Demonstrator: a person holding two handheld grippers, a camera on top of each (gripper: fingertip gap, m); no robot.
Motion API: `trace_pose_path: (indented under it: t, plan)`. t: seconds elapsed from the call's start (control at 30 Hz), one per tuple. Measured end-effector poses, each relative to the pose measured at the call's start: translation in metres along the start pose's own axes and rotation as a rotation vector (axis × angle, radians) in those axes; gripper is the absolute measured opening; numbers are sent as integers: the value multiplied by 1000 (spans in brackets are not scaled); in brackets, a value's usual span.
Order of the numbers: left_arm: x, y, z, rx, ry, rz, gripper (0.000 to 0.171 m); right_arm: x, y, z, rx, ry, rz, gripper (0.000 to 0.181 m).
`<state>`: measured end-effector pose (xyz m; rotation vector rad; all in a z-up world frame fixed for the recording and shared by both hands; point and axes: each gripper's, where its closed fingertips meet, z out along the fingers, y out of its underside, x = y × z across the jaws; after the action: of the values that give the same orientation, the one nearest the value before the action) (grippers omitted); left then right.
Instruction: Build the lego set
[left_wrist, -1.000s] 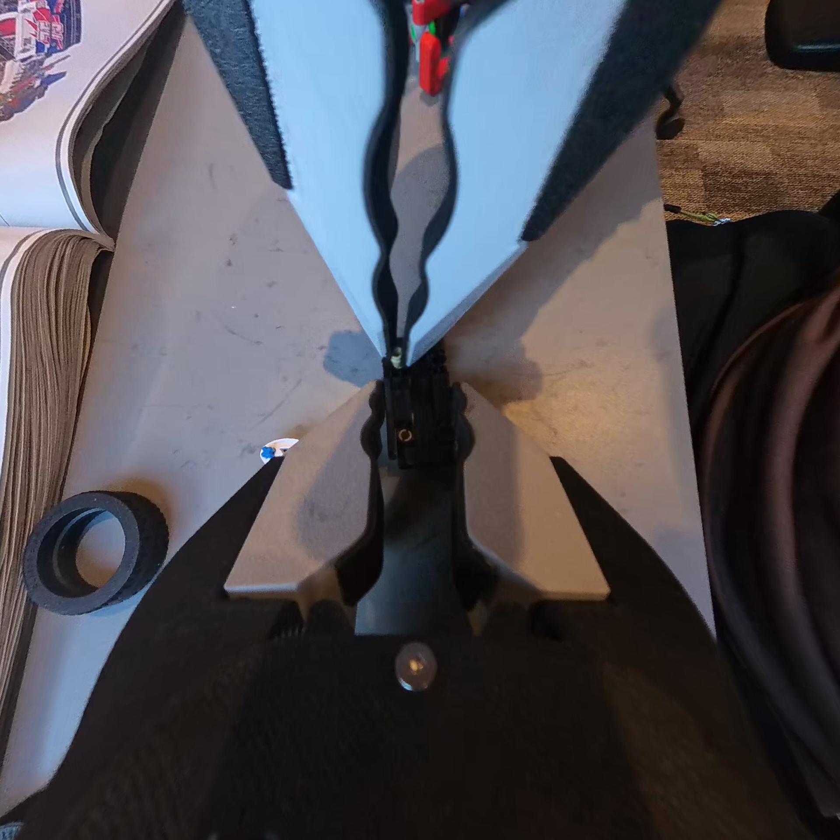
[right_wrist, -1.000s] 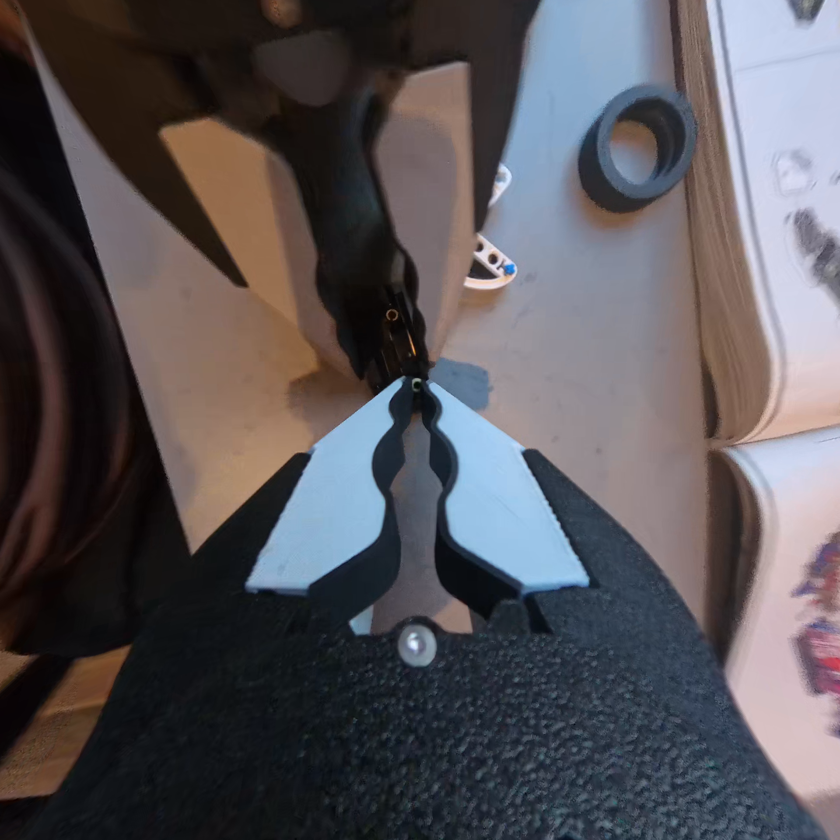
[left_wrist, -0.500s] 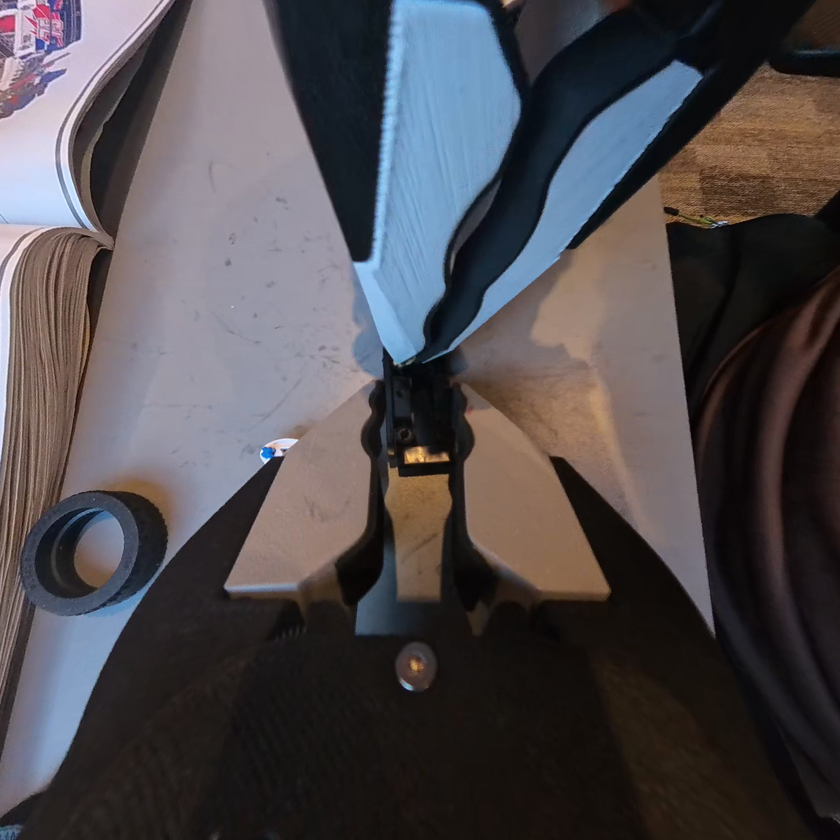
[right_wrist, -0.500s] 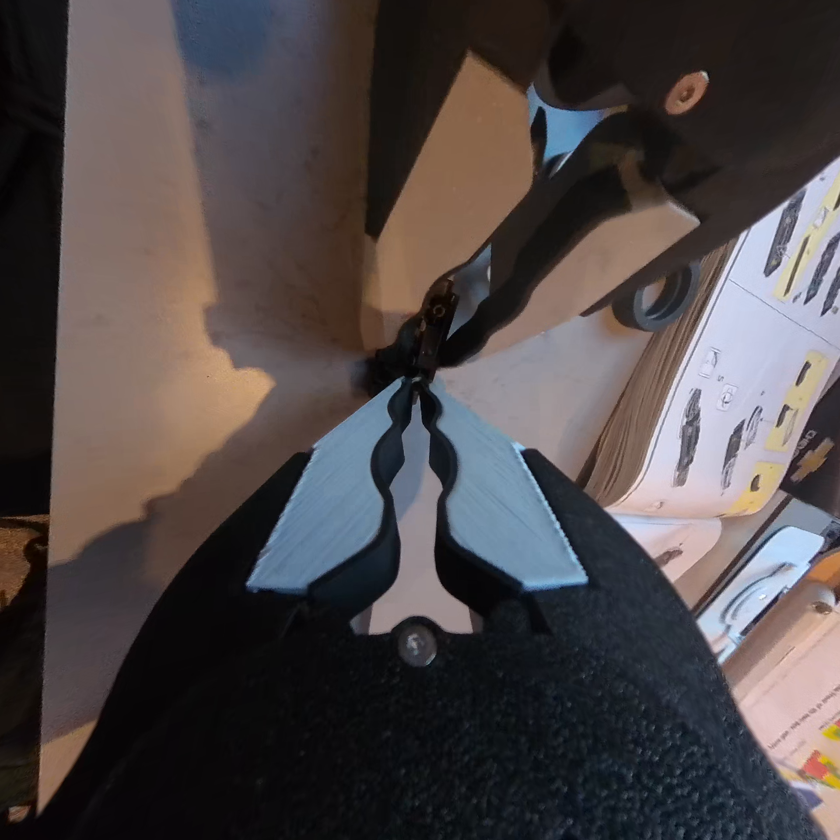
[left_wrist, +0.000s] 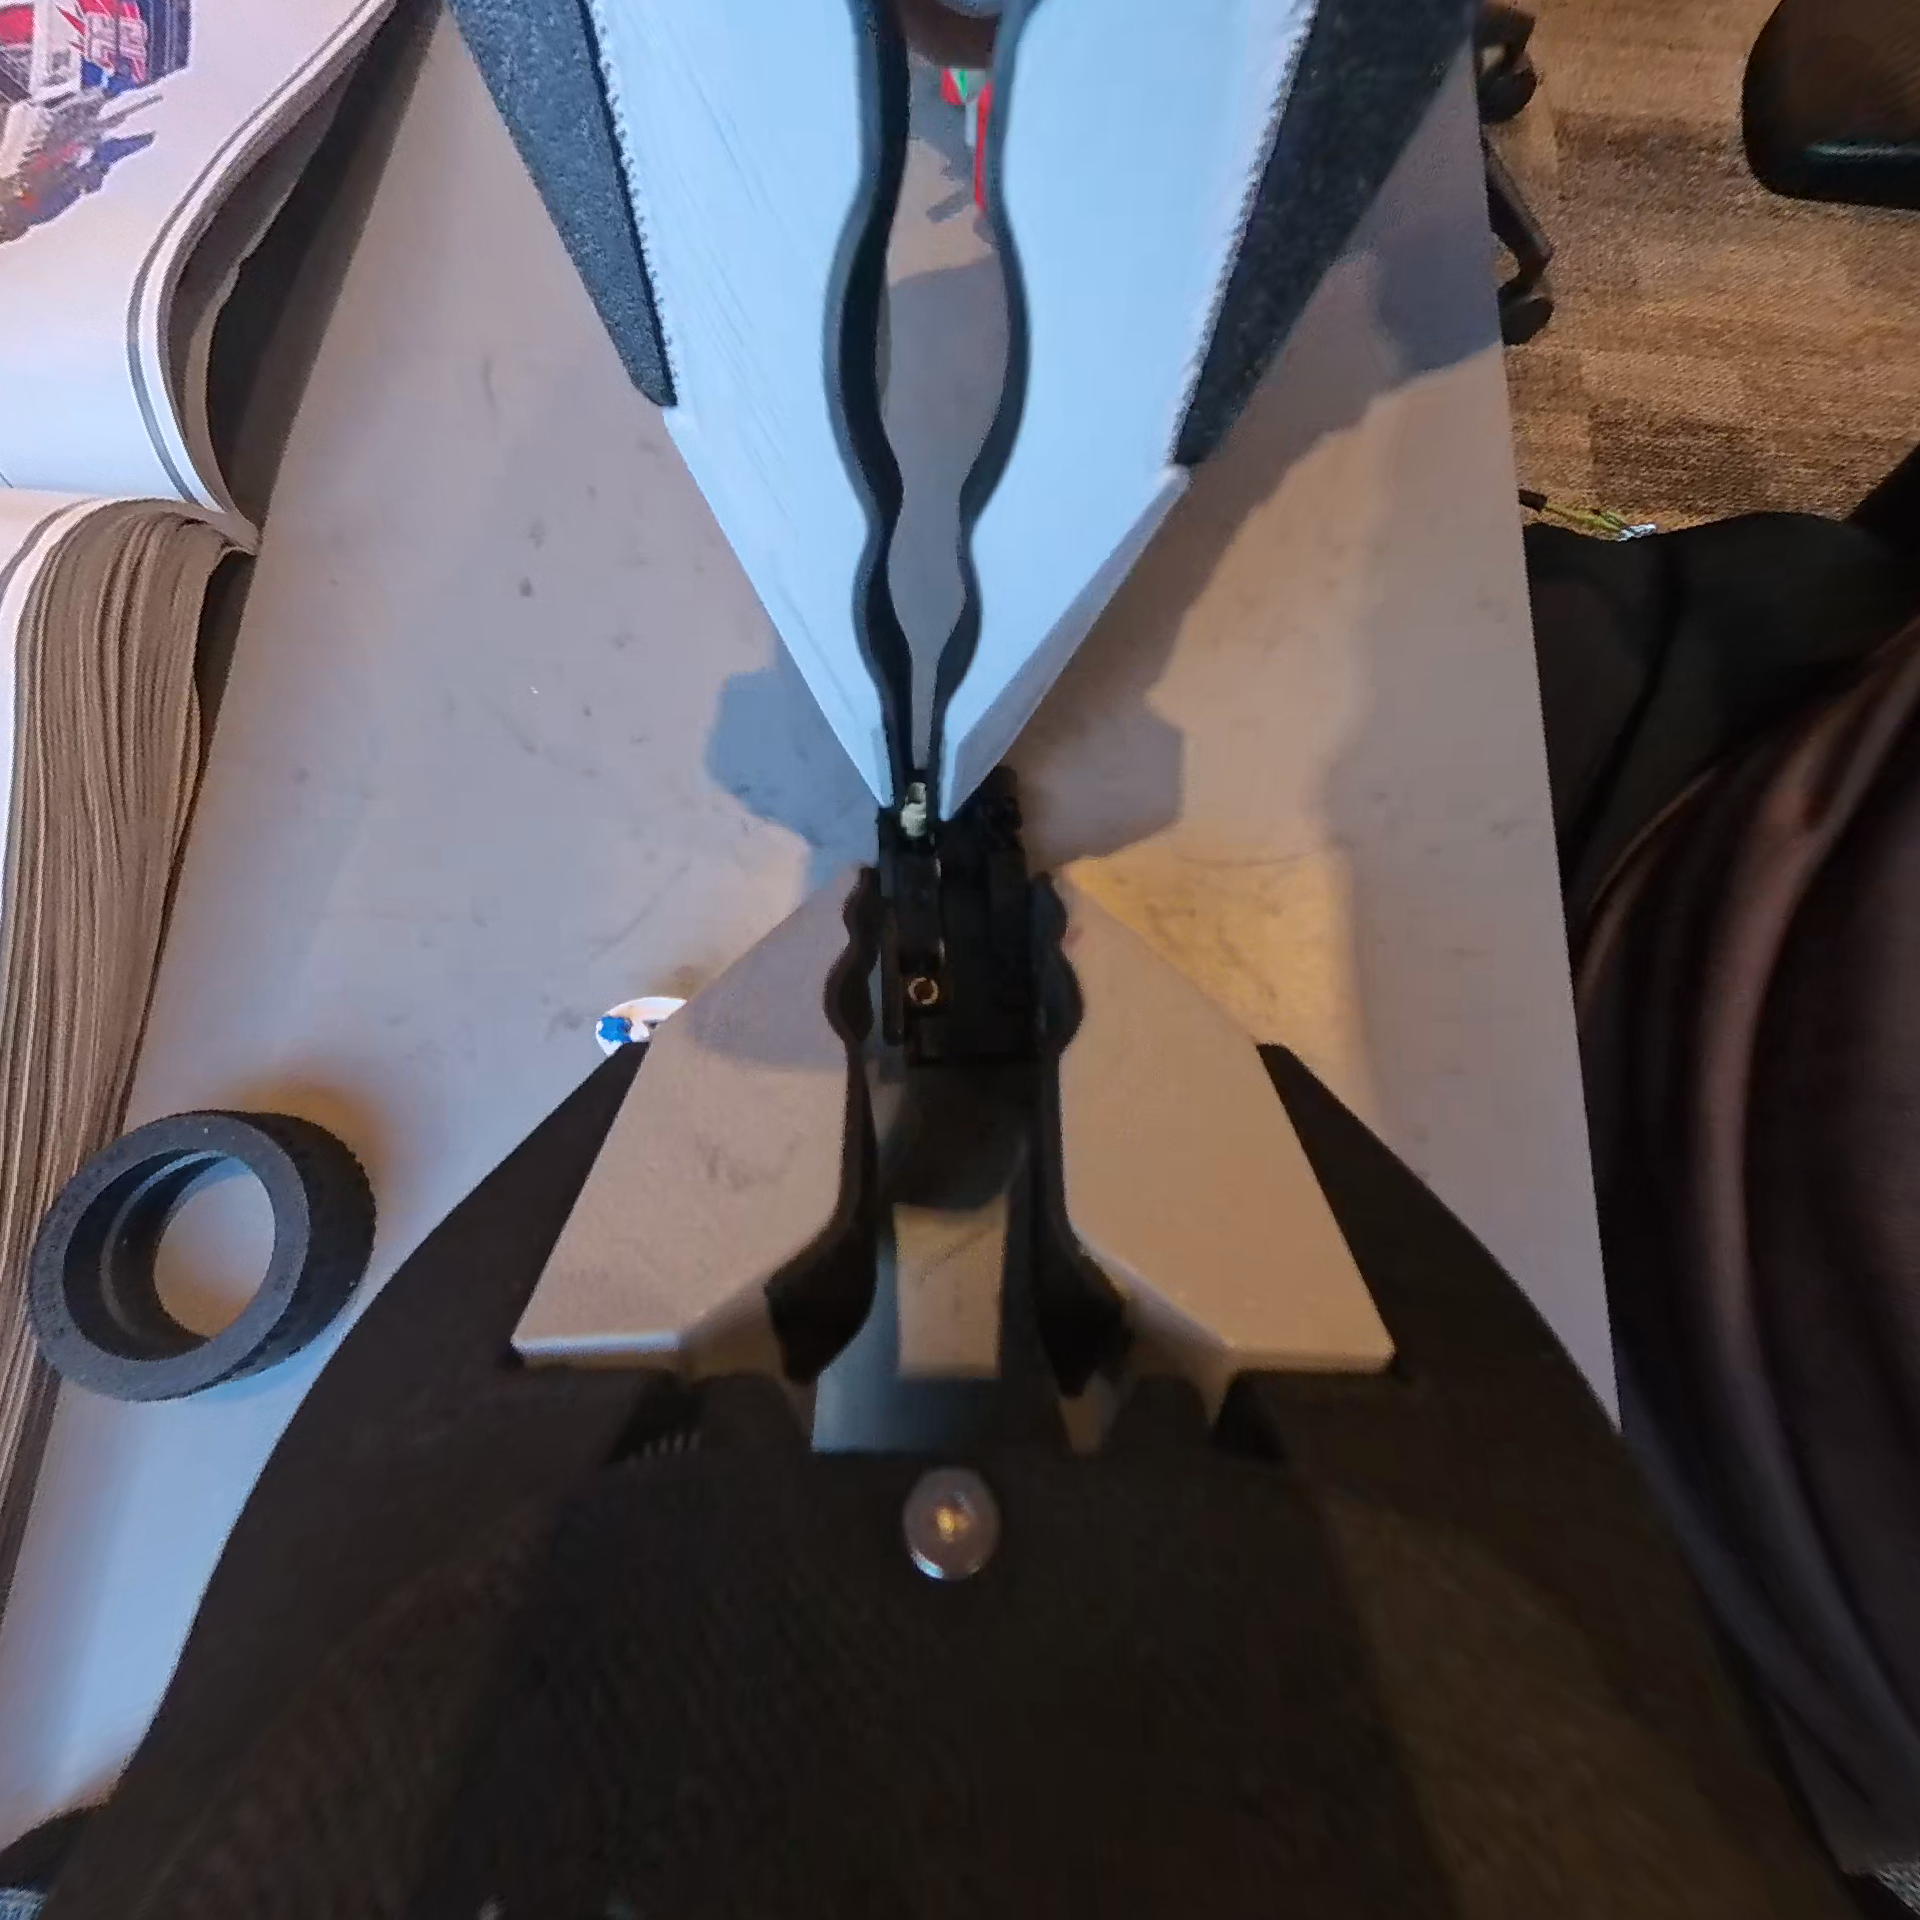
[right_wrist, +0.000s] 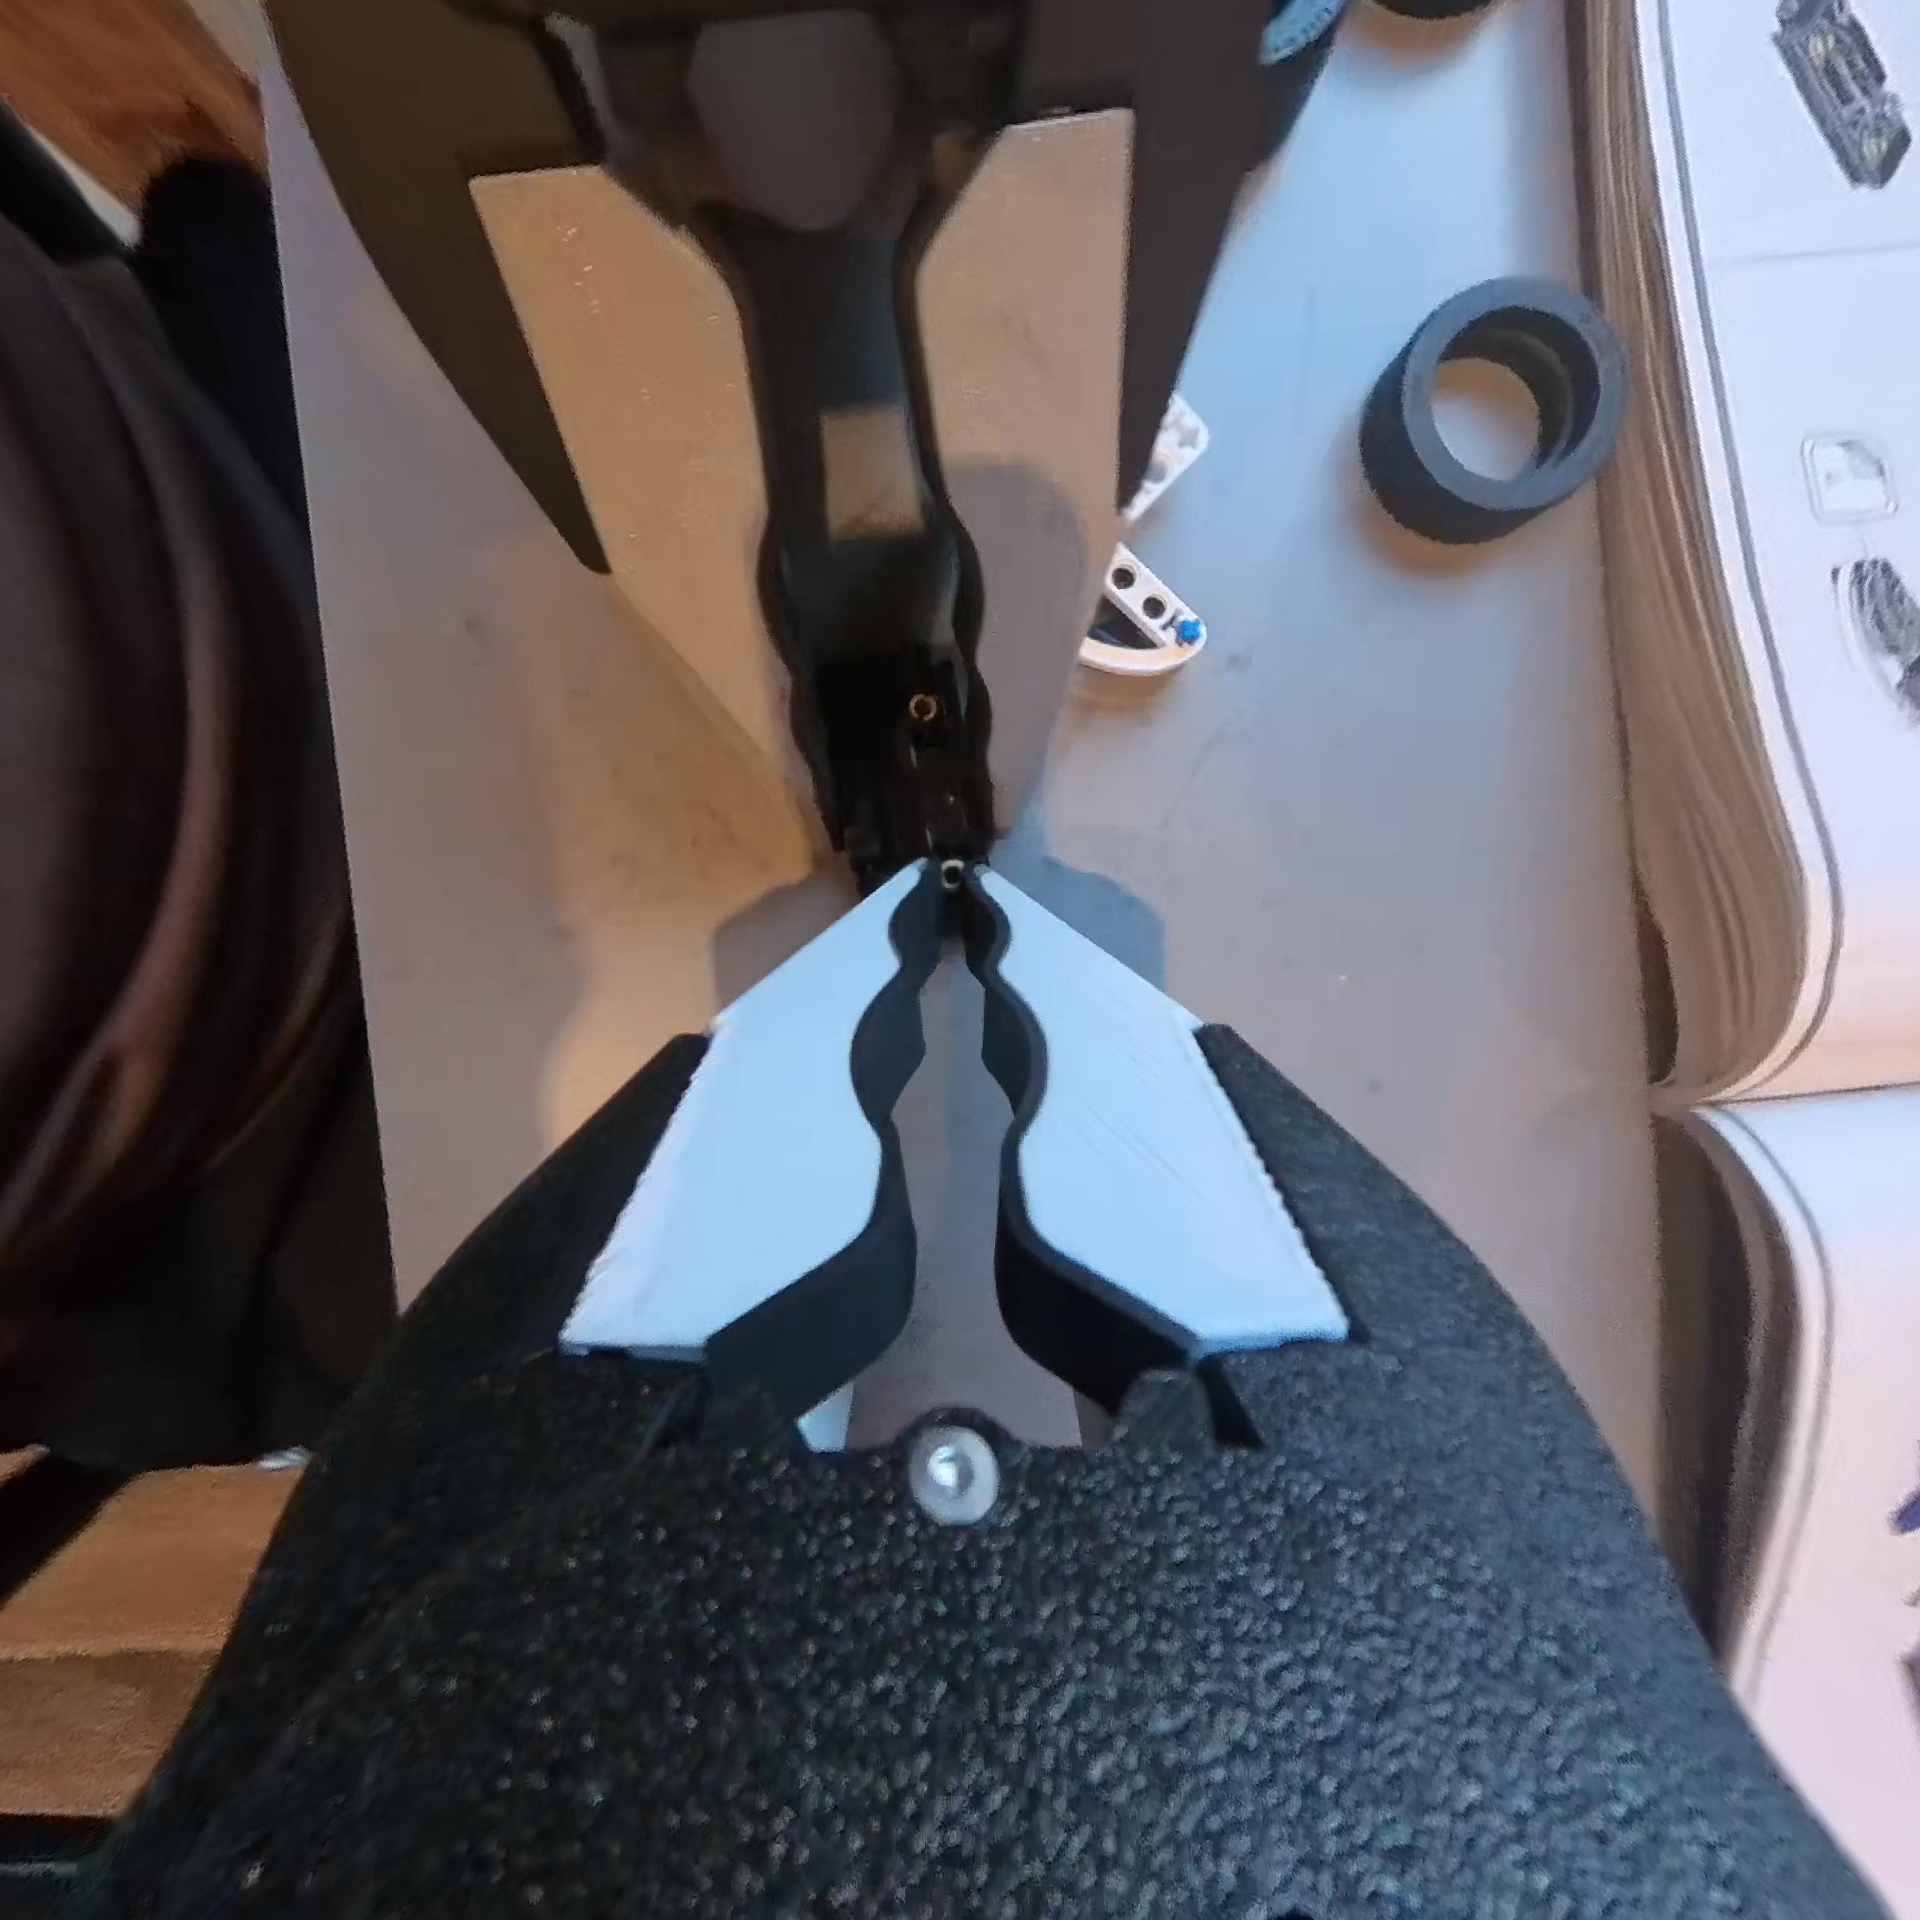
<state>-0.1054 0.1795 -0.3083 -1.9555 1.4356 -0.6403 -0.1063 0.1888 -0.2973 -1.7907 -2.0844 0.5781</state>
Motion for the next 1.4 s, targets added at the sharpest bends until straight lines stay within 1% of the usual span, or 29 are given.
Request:
trace_pose_path:
  t: [0.03, 0.23, 0.37, 0.4, 0.47, 0.57, 0.6, 0.63, 0.7, 0.77, 0.8, 0.83, 0.87, 0.9, 0.93, 0.97, 1.03, 1.1, 1.13, 1.2, 1.23, 1.33, 1.4]
  plan:
    - [0, 0, 0, 0, 0, 0, 27, 0, 0, 0, 10, -17, 39, 3]
    - [0, 0, 0, 0, -1, -2, 26, -1, 0, 0, 41, -62, 130, 3]
    - [1, 0, 0, 0, 3, -1, 27, -2, 2, 5, 56, -132, 237, 3]
    - [1, 0, 0, 0, 2, -1, 26, -2, 2, 5, 45, -117, 212, 3]
    - [1, 0, 0, -1, 1, -1, 26, -2, 3, 5, 16, -44, 104, 3]
    - [1, 0, 0, 0, 2, -7, 27, 0, 3, 5, -17, 104, -104, 4]
    - [1, 0, 1, 0, 1, -7, 27, 0, 3, 4, -25, 136, -145, 4]
    - [1, 0, 1, 0, 0, -6, 27, 0, 2, 3, -25, 144, -136, 4]
    - [0, 0, 1, -1, -2, -4, 27, -1, -2, -3, 20, 85, -18, 0]
    - [0, 0, 1, -1, -1, -5, 27, -2, -17, -18, 149, 23, 98, 0]
    - [0, 0, 1, -1, -3, -3, 27, 4, -17, -21, 159, 34, 139, 0]
    - [1, 0, 1, -1, -4, 0, 27, 11, -9, -19, 122, 66, 177, 0]
    - [1, 0, 0, -2, -5, 3, 27, 17, 2, -14, 67, 95, 216, 6]
    - [1, 0, 0, -2, -2, 6, 27, 17, 8, -9, 46, 90, 252, 21]
    - [2, 0, 0, -2, 2, 9, 26, 12, 8, -6, 71, 53, 298, 28]
    - [2, 0, 0, -2, 3, 15, 26, 6, 5, -4, 110, 13, 347, 26]
    - [4, -2, -1, 8, -5, 57, 26, 6, 4, -3, 160, -8, 433, 21]
    - [4, -3, -2, 17, -34, 107, 26, 5, 5, -4, 195, -54, 528, 21]
    - [4, -5, -4, 31, -46, 134, 26, 3, 4, -6, 225, -89, 580, 21]
    - [4, -13, -9, 87, -63, 173, 26, -2, -3, -13, 320, -172, 663, 15]
    - [5, -18, -13, 119, -58, 186, 26, -4, -7, -16, 371, -199, 696, 17]
    - [9, -32, -22, 216, -70, 265, 26, -9, -19, -25, 510, -264, 754, 17]
    - [11, -33, -23, 226, -84, 325, 26, -12, -19, -27, 550, -246, 745, 16]
